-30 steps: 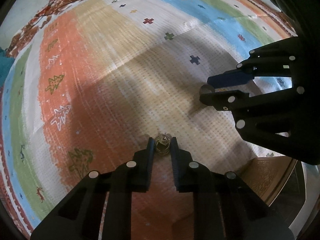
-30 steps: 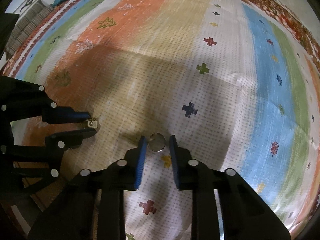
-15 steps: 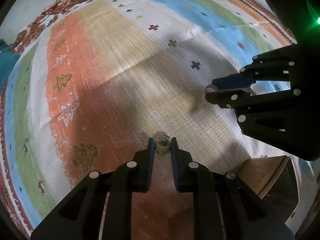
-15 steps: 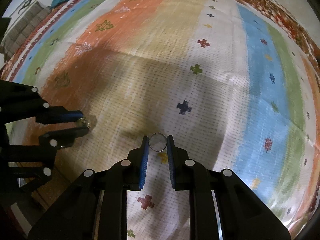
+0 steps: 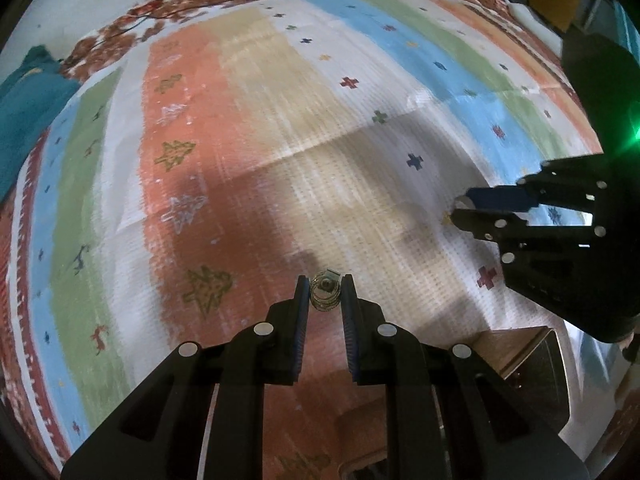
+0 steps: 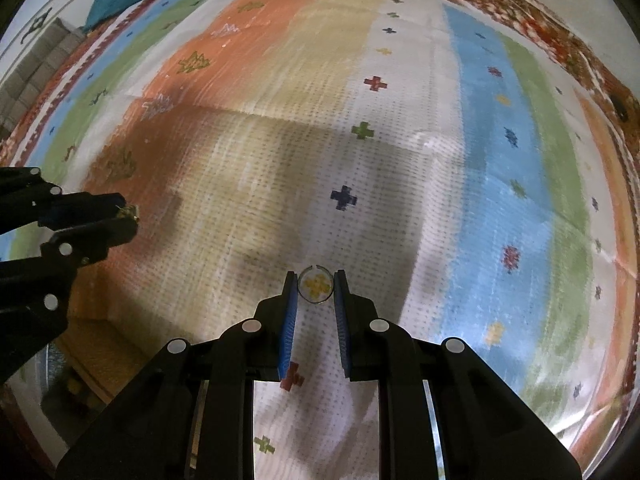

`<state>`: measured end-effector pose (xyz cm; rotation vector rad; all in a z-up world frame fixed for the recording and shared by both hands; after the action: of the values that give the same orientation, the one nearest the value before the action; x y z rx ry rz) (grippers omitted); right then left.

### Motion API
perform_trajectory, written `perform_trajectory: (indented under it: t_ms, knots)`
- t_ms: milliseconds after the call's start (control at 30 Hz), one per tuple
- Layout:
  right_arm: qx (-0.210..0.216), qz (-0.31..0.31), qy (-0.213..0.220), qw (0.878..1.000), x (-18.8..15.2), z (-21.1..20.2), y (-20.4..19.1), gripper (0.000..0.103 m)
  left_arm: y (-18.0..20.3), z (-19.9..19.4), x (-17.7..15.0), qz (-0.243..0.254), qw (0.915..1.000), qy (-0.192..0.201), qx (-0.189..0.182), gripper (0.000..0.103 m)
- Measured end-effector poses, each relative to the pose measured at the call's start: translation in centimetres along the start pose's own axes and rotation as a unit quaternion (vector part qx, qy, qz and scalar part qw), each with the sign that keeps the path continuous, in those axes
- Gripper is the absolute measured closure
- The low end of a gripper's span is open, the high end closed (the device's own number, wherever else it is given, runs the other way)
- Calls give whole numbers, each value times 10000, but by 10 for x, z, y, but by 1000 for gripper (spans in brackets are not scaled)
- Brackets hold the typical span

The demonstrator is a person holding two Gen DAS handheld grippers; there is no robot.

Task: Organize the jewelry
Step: 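Lift the charm and ring and carry both over the tin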

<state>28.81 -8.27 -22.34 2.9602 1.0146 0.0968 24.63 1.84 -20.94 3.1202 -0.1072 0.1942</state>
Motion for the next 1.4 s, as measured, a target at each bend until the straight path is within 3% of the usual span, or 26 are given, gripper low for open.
perform_trajectory:
  t_ms: [133,367,467,500,1400]
  knots:
    - [9,216,62,9997,-1,-7,5,84,-7,-12,1,-276,9994,140,138,87]
    - [164,518,219,9983,-5,-23,9,84,-9,-33,1,-719,9969,298,-67,87]
    - [142,533,312,9980,-8,-33,7,84,-10,-36,-3,-857,9958,290,136,87]
    - [161,540,352,9978,-10,-37,6,84,-7,-37,-6,-895,9956,277,29,87]
    - [228,452,797,9955,-48,-82,-32,84,9,-79,-44,-1041,9920,680,-199,87]
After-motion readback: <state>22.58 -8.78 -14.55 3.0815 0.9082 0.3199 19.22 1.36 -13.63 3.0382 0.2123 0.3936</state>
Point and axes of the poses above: each gripper's, at about its wrist camera, not at the fingertips, and z roughly the way its jaws point, y to its right, x to its top, the point moved 9 cm from there along z, roughly the way its jaws point, and after that the axes turned 14 degrees about -y, right-handed, at the moved point
